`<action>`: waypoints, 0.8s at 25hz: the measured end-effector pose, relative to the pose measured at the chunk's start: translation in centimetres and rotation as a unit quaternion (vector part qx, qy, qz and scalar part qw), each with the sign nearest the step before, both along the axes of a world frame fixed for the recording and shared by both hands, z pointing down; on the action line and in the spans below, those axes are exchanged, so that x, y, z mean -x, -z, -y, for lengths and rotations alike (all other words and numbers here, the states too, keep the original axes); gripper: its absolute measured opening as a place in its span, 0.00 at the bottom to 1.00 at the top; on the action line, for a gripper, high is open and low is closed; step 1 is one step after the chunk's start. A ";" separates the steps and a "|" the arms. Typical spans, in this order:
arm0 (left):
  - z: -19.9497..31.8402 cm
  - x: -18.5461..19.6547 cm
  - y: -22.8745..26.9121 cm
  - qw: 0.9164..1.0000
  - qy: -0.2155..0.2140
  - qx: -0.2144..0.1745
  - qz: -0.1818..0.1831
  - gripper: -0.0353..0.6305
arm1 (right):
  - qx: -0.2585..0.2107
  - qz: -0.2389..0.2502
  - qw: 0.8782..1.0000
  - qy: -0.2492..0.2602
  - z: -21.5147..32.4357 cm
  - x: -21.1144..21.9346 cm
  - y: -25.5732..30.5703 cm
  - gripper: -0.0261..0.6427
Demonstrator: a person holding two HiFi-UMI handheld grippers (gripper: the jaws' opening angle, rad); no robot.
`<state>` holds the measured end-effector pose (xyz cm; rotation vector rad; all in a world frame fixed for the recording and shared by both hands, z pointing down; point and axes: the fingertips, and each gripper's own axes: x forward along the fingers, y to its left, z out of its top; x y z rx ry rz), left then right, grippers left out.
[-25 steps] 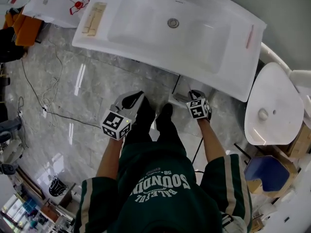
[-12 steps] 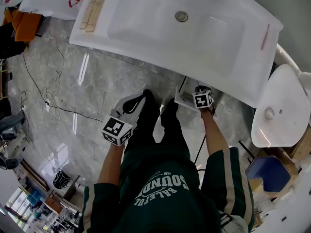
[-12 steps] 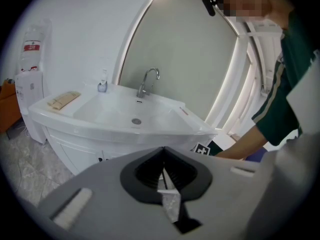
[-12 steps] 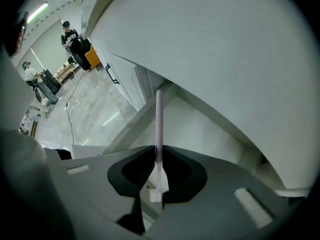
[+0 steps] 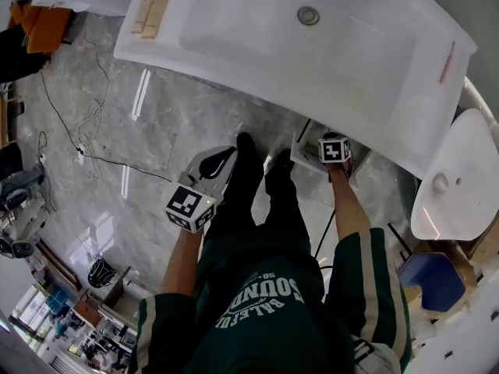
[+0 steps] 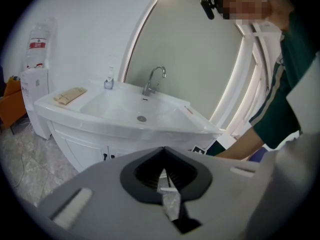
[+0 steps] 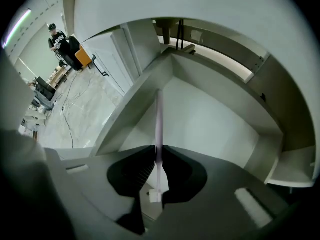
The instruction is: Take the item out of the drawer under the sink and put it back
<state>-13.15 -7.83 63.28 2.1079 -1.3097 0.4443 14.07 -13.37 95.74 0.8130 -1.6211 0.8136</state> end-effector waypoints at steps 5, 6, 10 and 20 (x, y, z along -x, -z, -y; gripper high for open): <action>-0.6 0.5 -0.3 1.000 0.005 0.005 0.002 0.13 | 0.012 -0.002 1.000 -0.005 -0.2 0.3 -0.7 0.12; -0.7 0.6 -0.3 1.000 0.006 0.005 0.002 0.13 | 0.013 -0.002 1.000 -0.008 -0.3 0.3 -0.7 0.12; -0.9 0.9 -0.1 1.000 0.010 0.001 0.002 0.13 | 0.007 0.001 1.000 -0.021 0.1 0.3 -1.1 0.12; -1.1 0.2 1.9 1.000 0.003 -0.020 -0.008 0.13 | -0.038 0.016 0.999 -0.023 0.2 0.7 4.8 0.12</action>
